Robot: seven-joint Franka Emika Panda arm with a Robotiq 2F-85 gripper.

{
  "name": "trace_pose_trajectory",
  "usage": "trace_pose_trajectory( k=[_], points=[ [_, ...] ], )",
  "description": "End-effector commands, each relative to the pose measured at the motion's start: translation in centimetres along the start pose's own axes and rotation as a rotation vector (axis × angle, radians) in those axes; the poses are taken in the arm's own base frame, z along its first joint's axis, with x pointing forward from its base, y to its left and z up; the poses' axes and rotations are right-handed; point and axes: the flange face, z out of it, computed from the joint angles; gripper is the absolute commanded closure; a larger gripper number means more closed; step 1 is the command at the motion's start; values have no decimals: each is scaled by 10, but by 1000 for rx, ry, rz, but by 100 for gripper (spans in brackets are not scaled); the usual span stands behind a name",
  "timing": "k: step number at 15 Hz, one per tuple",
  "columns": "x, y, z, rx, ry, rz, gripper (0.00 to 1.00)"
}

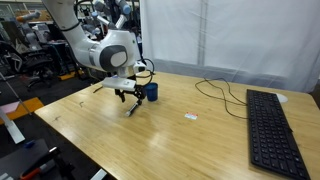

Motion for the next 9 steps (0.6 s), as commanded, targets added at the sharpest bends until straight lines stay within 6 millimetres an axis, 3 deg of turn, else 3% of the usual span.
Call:
trace_pose_trajectory(
  k=[1,9],
  points=[
    [4,0,3,-27,-8,-9,0],
    [19,7,23,-105,-34,-17,0]
  ],
)
